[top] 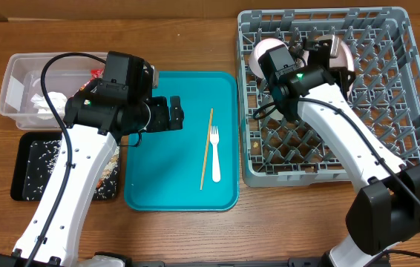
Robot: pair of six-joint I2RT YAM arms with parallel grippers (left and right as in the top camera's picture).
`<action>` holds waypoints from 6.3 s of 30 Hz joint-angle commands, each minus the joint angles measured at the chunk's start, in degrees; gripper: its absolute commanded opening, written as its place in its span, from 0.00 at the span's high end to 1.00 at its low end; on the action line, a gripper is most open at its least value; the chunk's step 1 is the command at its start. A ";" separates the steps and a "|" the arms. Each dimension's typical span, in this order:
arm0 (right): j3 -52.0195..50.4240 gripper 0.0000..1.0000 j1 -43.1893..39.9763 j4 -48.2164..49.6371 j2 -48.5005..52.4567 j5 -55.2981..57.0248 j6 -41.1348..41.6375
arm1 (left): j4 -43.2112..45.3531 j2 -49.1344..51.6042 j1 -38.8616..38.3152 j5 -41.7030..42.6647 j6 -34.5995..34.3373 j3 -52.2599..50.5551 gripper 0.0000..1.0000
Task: Sort waste into correct bins and load items into the dishwasher
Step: 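Stand the white plate upright in the rack slots and open the right gripper, then move the right gripper over the white fork on the teal tray, then lower the right gripper and grasp the white fork by its handle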
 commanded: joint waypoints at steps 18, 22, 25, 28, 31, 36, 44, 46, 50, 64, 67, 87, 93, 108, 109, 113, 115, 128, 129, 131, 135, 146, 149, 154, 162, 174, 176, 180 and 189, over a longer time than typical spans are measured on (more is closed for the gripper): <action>-0.94 0.96 -0.90 1.36 -0.70 -7.04 0.04 | 0.07 -1.03 0.00 0.22 0.68 0.55 0.00; -3.19 0.96 -0.90 2.95 -0.70 -8.28 0.04 | 0.07 -1.03 0.00 0.22 0.68 0.55 0.00; -5.46 0.96 -0.90 5.18 -0.70 -8.68 0.02 | 0.07 -1.03 0.00 0.20 0.68 0.55 0.00; -6.86 0.96 -0.90 8.15 -0.70 -8.70 -0.17 | 0.07 -1.03 0.00 0.22 0.68 0.55 0.00; -6.86 0.81 -0.90 8.44 -0.70 -8.66 -0.28 | 0.07 -1.03 0.00 0.22 0.68 0.55 0.00; -6.75 0.37 -0.90 8.44 -0.72 -8.70 -0.42 | 0.07 -1.03 0.00 0.20 0.68 0.55 0.00; -1.01 0.27 -0.83 6.38 -1.79 -17.68 -3.72 | 0.07 -1.03 0.00 0.22 0.68 0.55 0.00; 1.53 0.26 -0.98 6.25 -2.91 -23.56 -6.67 | 0.07 -1.03 0.00 0.20 0.68 0.55 0.00; 6.27 0.25 -1.01 4.68 -5.90 -34.56 -9.20 | 0.07 -1.03 0.00 0.22 0.68 0.55 0.00; 7.85 0.34 0.07 3.67 -9.88 -92.41 -9.16 | 0.07 -1.03 0.00 0.22 0.68 0.55 0.00; 5.51 0.38 1.64 3.67 -8.55 -92.70 -8.94 | 0.07 -1.03 0.00 0.22 0.68 0.55 0.00; -7.15 0.60 17.05 15.04 -5.29 -84.76 2.73 | 1.18 -1.09 1.36 -0.63 0.46 0.59 0.00; -8.94 0.60 19.63 16.44 -5.18 -78.86 4.44 | 0.87 -1.14 7.06 -1.27 0.46 1.88 0.00; -16.70 0.63 20.24 29.68 -2.69 -75.80 8.59 | 0.24 -1.14 13.51 -0.42 0.46 2.32 0.00; -16.70 0.63 20.55 29.66 -2.25 -74.60 8.94 | 0.24 -1.14 13.51 -0.42 0.46 2.32 0.00; -16.70 0.62 22.47 29.62 -0.83 -69.90 8.90 | 0.24 -1.14 13.51 -0.42 0.46 2.32 0.00; -16.70 0.62 23.71 29.62 -0.79 -68.15 8.90 | 0.24 -1.14 13.51 -0.42 0.46 2.32 0.00; -16.68 0.14 25.79 29.24 -0.81 -71.67 6.51 | 0.24 -1.14 13.51 -0.42 0.46 2.32 0.00; -16.63 0.34 25.79 29.18 -0.81 -71.65 6.54 | 0.24 -1.14 13.51 -0.42 0.46 2.32 0.00; -16.33 0.57 25.79 28.74 -0.81 -71.65 6.58 | 0.24 -1.14 13.51 -0.42 0.46 2.32 0.00; -14.95 0.64 25.79 26.36 -0.81 -68.08 9.62 | 0.24 -1.14 13.51 -0.42 0.46 2.34 0.00; -13.07 0.66 25.90 21.68 -0.79 -62.60 13.68 | 0.24 -1.14 13.51 -0.42 0.46 2.32 0.00; -13.18 0.70 25.92 22.43 -0.70 -62.60 13.92 | 0.24 -1.14 13.51 -0.42 0.46 2.32 0.00; -13.22 0.73 25.90 22.36 -0.55 -62.60 14.95 | 0.24 -1.14 13.51 -0.42 0.46 2.32 0.00; -14.53 0.73 25.90 24.96 -0.09 -62.58 14.93 | 0.24 -1.14 13.51 -0.42 0.46 2.32 0.00; -16.44 0.73 25.90 30.77 2.36 -58.10 14.88 | 0.24 -1.14 13.51 -0.42 0.46 2.32 0.00; -16.44 0.73 25.90 30.99 2.36 -57.51 14.88 | 0.24 -1.14 13.51 -0.42 0.46 2.32 0.00; -16.44 0.73 25.86 30.99 2.58 -56.57 14.88 | 0.24 -1.14 13.51 -0.42 0.46 2.32 0.00; -16.44 0.73 25.79 31.19 3.48 -56.57 14.88 | 0.24 -1.14 13.51 -0.42 0.46 2.32 0.00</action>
